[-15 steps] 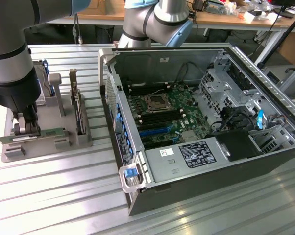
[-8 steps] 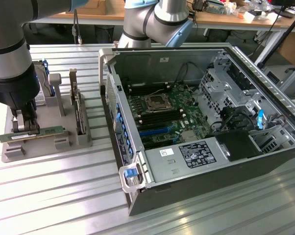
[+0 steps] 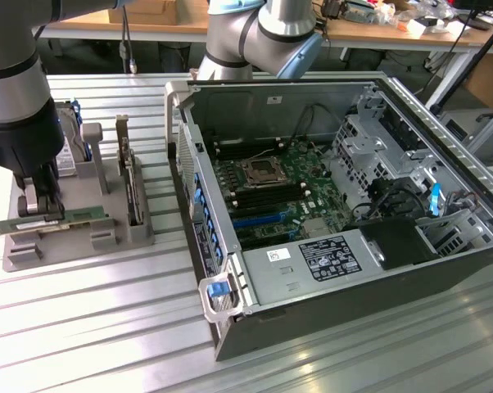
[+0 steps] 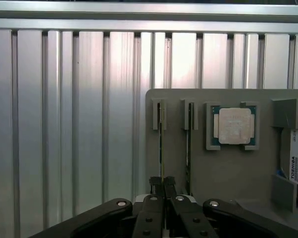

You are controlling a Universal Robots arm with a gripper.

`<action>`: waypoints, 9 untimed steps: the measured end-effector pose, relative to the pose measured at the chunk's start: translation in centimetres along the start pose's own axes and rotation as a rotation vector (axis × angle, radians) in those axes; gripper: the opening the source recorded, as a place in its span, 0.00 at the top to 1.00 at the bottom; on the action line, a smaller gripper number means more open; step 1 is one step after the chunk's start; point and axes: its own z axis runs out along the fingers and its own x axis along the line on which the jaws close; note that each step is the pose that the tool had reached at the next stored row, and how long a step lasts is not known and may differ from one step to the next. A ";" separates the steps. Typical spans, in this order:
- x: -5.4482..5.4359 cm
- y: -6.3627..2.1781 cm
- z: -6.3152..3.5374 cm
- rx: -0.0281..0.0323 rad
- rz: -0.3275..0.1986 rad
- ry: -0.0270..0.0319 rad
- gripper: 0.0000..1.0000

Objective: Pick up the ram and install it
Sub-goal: 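Pick up the ram and move it above insertion slot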

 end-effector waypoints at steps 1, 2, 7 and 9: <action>0.0 0.00 -0.13 -0.0002 0.000 0.0001 0.88; 0.0 0.00 -0.25 -0.0002 0.000 0.0001 0.88; 0.0 0.01 -1.17 -0.0001 0.000 0.0001 0.88; 0.0 0.01 -1.48 -0.0001 0.000 0.0001 0.88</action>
